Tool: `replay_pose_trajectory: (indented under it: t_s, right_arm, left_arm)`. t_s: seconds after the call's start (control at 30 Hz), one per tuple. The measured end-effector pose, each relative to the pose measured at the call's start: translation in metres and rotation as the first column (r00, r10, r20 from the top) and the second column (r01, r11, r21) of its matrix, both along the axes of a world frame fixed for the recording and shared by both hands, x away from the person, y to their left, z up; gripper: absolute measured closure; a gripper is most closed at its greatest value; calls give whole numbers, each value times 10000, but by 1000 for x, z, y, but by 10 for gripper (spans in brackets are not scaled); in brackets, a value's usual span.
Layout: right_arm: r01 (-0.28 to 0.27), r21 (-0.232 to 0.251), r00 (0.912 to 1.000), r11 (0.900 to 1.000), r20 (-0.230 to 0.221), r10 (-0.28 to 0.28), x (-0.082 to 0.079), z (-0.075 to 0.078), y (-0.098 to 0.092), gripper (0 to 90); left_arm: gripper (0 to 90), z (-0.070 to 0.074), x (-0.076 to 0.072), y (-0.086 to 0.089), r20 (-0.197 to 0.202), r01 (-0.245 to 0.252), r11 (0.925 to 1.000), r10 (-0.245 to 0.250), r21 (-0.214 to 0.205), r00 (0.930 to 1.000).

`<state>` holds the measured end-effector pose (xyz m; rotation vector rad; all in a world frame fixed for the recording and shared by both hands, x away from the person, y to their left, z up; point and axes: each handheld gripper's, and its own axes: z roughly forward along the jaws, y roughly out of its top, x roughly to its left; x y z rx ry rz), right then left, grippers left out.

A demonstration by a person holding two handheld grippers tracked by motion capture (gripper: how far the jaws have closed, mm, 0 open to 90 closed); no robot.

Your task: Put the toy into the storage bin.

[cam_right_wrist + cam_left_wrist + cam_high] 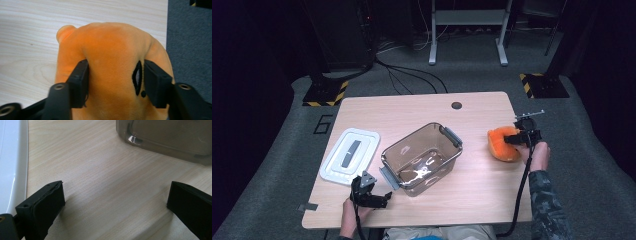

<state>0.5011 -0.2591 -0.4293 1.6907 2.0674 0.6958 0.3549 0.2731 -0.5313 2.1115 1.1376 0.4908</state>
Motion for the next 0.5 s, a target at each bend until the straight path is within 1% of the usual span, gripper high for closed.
replay_pose_trajectory:
  t_s: [0.03,0.1,0.17,0.23,0.27,0.3,0.37,0.4,0.47,0.5]
  right_arm:
    - [0,0,10000,10000,0,0,0,0,0,455]
    - [-27,91,9999,10000,-138,28,4,1,-1,509]
    - [-175,183,9997,9997,-141,177,6,1,-2,558]
    - [-293,161,9995,9994,-85,294,7,1,-2,599]
    - [-187,230,9997,9996,-160,191,7,2,-1,617]
    - [-250,223,9996,9994,-152,253,7,3,-2,633]
    - [-219,224,9996,9995,-184,224,8,5,-1,660]
    - [-306,158,9994,9994,-176,309,9,7,-1,672]
    - [-200,96,9994,9998,-265,203,10,10,0,676]
    - [-231,116,9993,9997,-284,234,10,11,0,677]
  left_arm:
    - [9,0,0,0,0,0,10000,0,0,10000]
    - [9,0,0,0,11,-31,10000,31,-36,10000]
    - [9,0,0,0,11,-28,10000,28,-36,10000]
    - [9,0,0,0,7,-18,10000,18,-23,10000]
    - [9,0,0,0,1,1,10000,-1,0,10000]
    - [9,0,0,0,4,-10,10000,10,-6,10000]
    - [9,0,0,0,12,-30,10000,30,-36,10000]
    - [9,0,0,0,9,-28,10000,28,-34,10000]
    - [9,0,0,0,2,-1,10000,1,-1,10000]
    - [9,0,0,0,5,-8,10000,8,-6,10000]
